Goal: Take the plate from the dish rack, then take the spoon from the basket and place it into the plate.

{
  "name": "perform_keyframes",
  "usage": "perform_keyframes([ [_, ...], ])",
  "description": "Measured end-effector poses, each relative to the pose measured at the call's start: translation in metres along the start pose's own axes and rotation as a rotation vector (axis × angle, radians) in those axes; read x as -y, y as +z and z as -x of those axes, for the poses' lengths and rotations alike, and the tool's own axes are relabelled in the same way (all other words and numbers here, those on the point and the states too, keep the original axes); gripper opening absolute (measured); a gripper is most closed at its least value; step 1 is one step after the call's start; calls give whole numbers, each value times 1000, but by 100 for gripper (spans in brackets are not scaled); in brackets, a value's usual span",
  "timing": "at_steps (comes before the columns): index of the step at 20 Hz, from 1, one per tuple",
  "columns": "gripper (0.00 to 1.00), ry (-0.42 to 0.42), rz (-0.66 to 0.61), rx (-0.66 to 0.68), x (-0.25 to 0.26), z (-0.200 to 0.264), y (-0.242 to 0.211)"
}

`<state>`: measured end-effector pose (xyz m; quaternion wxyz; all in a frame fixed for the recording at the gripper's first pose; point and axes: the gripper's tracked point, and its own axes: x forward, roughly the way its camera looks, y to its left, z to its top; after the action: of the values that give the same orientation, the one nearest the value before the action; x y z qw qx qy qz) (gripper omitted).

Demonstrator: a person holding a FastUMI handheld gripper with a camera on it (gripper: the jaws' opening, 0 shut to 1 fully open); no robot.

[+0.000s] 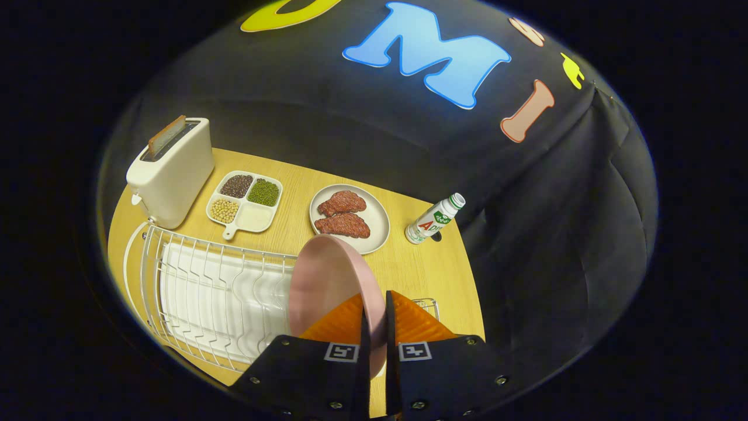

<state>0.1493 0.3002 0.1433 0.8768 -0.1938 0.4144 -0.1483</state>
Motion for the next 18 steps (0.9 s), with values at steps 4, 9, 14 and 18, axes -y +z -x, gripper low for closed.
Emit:
perform_keyframes([
  [4, 11, 36, -33, 10, 8, 7, 3],
  [9, 10, 63, -65, 51, 35, 29, 1],
  [14, 11, 117, -114, 91, 68, 53, -7],
  [18, 11, 153, -146, 111, 97, 71, -20],
])
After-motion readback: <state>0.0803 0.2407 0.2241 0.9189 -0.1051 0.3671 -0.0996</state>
